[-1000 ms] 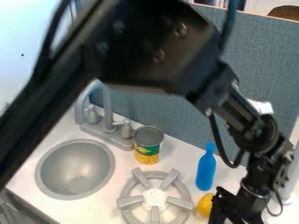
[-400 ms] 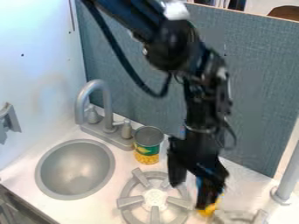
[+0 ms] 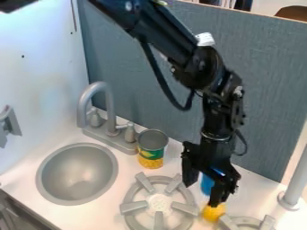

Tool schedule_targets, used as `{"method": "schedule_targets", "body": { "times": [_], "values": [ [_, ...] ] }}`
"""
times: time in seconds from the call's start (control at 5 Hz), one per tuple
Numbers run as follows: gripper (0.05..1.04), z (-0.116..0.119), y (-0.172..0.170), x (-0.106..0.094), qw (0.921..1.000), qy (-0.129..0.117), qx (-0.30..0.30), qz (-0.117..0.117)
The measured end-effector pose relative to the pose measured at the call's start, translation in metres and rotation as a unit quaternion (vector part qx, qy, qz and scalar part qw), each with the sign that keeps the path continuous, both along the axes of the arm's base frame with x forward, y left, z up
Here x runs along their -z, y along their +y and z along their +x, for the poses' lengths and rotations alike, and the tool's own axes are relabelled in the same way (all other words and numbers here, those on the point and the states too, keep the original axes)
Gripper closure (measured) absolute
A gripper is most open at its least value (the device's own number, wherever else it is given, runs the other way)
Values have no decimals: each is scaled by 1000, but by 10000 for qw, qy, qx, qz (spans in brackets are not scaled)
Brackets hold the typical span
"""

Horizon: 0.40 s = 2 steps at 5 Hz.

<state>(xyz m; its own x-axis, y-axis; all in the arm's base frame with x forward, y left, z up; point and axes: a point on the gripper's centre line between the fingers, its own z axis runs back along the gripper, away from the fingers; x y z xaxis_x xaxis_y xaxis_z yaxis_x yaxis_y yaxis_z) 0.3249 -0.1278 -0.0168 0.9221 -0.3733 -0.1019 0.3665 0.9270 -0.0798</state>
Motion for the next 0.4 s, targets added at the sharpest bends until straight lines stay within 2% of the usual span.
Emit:
{"method": "schedule_targets", "body": {
  "times": [0.2, 0.4],
  "values": [
    [83, 8, -2, 19, 9998, 98, -99, 153],
    [83, -2, -9, 23, 9991, 106, -162, 365]
  ]
}}
